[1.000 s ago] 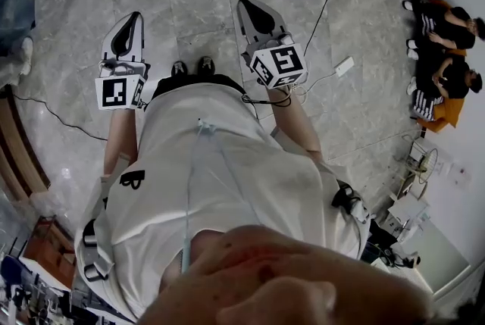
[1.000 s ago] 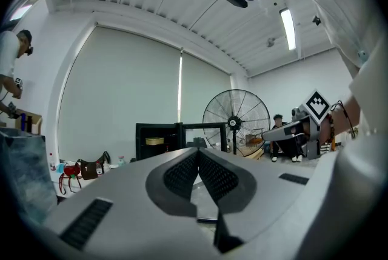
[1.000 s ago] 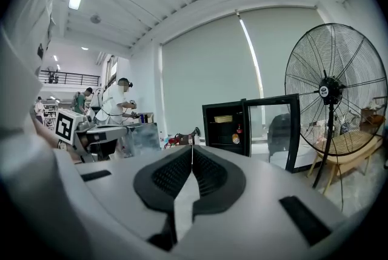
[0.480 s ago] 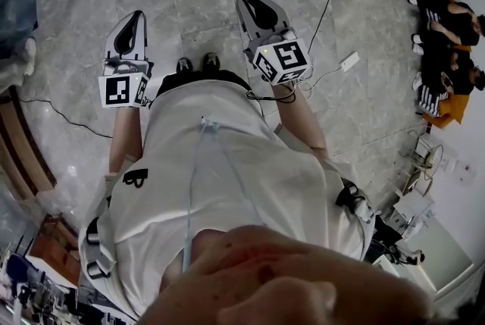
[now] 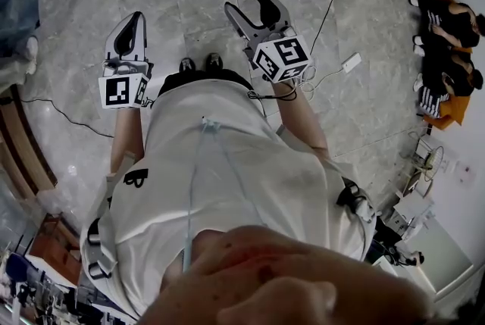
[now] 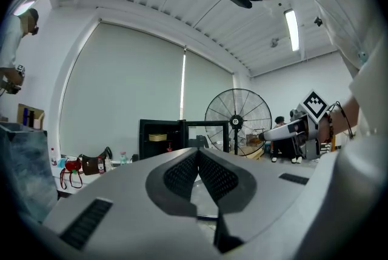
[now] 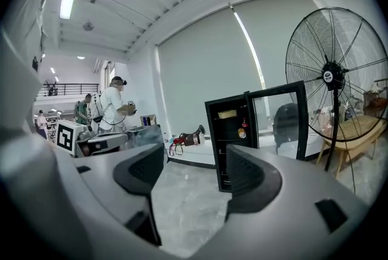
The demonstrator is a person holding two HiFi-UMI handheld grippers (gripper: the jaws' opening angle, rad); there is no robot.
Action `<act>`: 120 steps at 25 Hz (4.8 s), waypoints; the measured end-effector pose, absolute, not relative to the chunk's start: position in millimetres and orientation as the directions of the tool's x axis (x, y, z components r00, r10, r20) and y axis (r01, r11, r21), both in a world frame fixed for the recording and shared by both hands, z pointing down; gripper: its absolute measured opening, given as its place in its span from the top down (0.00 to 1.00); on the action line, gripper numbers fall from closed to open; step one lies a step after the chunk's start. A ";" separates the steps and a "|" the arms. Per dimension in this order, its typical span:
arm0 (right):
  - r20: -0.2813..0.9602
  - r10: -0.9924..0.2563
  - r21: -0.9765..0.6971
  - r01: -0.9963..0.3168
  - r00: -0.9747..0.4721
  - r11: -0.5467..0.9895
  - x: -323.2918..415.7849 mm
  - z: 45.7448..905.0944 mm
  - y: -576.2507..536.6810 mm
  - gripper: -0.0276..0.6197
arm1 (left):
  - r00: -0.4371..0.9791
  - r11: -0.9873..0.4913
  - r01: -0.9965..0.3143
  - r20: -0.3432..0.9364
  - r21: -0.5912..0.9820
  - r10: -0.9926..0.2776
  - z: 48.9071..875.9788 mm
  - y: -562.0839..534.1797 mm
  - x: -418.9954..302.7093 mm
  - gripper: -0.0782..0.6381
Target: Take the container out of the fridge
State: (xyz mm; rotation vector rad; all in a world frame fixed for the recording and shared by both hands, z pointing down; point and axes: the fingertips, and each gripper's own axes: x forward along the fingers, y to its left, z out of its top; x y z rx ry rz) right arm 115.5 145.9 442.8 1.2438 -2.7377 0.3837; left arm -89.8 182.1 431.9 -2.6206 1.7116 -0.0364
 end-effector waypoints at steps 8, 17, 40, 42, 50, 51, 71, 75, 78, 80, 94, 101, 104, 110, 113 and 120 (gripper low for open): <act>0.216 -0.713 -0.189 -0.745 -0.667 0.639 100.5 443.9 149.7 0.45 | 0.411 -0.411 -0.911 0.009 -0.021 -0.912 431.2 185.1 -100.8 0.88; 0.228 -0.730 -0.187 -0.764 -0.645 0.617 86.8 444.9 151.2 0.45 | 0.447 -0.447 -0.894 -0.014 -0.027 -0.894 428.5 181.1 -121.3 0.88; 0.182 -0.723 -0.162 -0.746 -0.666 0.647 36.0 436.9 87.6 0.45 | 0.387 -0.387 -0.920 0.005 -0.067 -0.922 430.3 145.4 -174.3 0.88; 0.187 -0.723 -0.155 -0.747 -0.665 0.647 37.9 437.7 76.2 0.45 | 0.372 -0.372 -0.926 0.008 -0.065 -0.928 431.5 133.2 -178.1 0.88; 0.211 -0.734 -0.153 -0.764 -0.645 0.627 60.9 442.8 12.1 0.45 | 0.373 -0.374 -0.926 0.028 -0.057 -0.928 434.2 68.9 -166.7 0.88; 0.211 -0.736 -0.154 -0.766 -0.643 0.624 64.0 442.2 2.4 0.45 | 0.373 -0.374 -0.926 0.027 -0.060 -0.928 433.1 59.7 -164.7 0.88; 0.216 -0.697 -0.126 -0.727 -0.684 0.675 98.4 435.1 -200.7 0.45 | 0.304 -0.306 -0.951 0.043 -0.052 -0.952 428.0 -122.8 -136.2 0.88; 0.211 -0.678 -0.139 -0.708 -0.704 0.692 97.8 437.3 -237.3 0.45 | 0.272 -0.275 -0.959 0.051 -0.060 -0.961 428.4 -151.9 -136.2 0.88; 0.210 -0.663 -0.138 -0.693 -0.718 0.707 97.9 439.3 -260.5 0.45 | 0.258 -0.261 -0.963 0.055 -0.067 -0.965 429.7 -169.6 -134.0 0.88; 0.208 -0.653 -0.128 -0.682 -0.728 0.720 92.7 439.0 -271.3 0.45 | 0.250 -0.254 -0.965 0.056 -0.073 -0.967 430.1 -176.9 -136.8 0.88; 0.198 -0.674 -0.140 -0.701 -0.712 0.699 90.0 434.6 -279.1 0.45 | 0.271 -0.276 -0.960 0.087 -0.055 -0.959 441.9 -195.7 -145.3 0.88; 0.201 -0.699 -0.160 -0.727 -0.686 0.668 92.1 437.0 -283.0 0.45 | 0.313 -0.321 -0.943 0.089 -0.091 -0.946 431.2 -202.5 -149.8 0.88; 0.197 -0.709 -0.180 -0.736 -0.677 0.652 85.8 435.9 -282.9 0.45 | 0.302 -0.308 -0.948 0.079 -0.078 -0.950 428.5 -195.1 -163.3 0.88; 0.149 -0.726 -0.242 -0.736 -0.672 0.632 84.3 422.7 -301.0 0.45 | 0.311 -0.314 -0.946 0.049 -0.085 -0.949 421.4 -205.7 -177.2 0.88; 0.144 -0.730 -0.229 -0.740 -0.668 0.632 77.8 421.5 -311.3 0.45 | 0.311 -0.313 -0.946 0.038 -0.087 -0.950 418.0 -208.1 -182.4 0.88; 0.126 -0.705 -0.250 -0.710 -0.698 0.658 54.5 413.7 -342.7 0.45 | 0.300 -0.303 -0.950 0.048 -0.076 -0.953 420.0 -217.0 -195.6 0.88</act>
